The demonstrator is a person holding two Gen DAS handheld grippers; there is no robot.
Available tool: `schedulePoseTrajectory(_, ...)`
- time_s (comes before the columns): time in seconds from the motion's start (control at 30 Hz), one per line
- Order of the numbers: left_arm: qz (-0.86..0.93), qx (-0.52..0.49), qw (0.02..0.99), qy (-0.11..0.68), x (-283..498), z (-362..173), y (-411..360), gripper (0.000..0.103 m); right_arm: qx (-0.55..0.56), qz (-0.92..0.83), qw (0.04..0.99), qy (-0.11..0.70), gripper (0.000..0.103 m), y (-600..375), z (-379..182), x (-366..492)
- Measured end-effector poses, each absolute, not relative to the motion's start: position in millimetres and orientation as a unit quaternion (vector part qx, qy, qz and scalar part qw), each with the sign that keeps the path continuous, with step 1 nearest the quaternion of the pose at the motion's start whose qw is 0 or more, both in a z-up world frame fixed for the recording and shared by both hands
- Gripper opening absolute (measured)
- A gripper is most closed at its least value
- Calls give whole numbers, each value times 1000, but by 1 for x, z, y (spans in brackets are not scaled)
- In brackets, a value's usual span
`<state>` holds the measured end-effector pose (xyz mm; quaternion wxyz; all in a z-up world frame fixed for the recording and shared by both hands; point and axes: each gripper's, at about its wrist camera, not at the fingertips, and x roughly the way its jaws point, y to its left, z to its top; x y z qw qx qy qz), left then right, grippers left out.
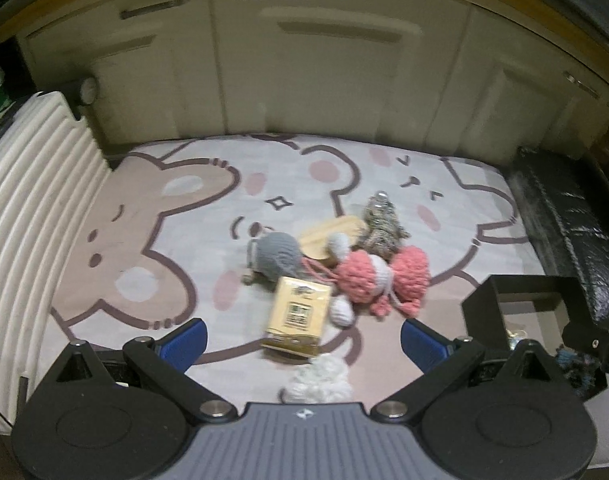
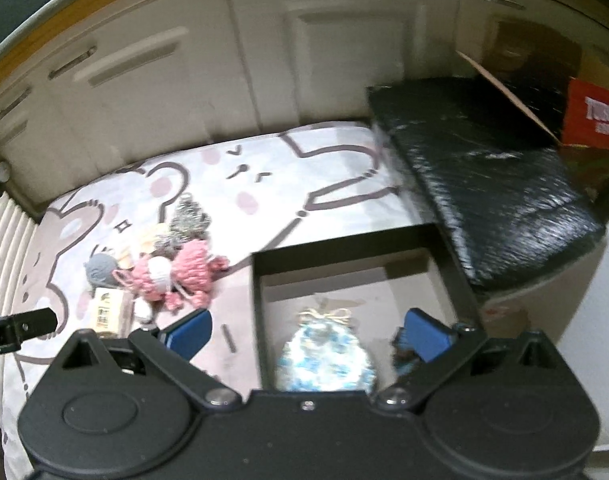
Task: Organize objects
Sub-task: 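Withdraw both tools from the box back toward the toy pile, then grasp the yellow tissue pack with the left tool while the right tool grasps the white yarn ball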
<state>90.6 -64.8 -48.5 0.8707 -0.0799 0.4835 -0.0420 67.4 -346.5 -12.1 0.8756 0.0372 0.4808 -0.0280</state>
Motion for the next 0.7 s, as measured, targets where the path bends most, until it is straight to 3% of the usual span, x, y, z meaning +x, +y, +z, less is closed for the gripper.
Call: schedulePoseTrajectory(0.7, 2, -95, 884, 457, 86, -51, -9, 102, -1, 63, 883, 465, 103, -256, -11, 76)
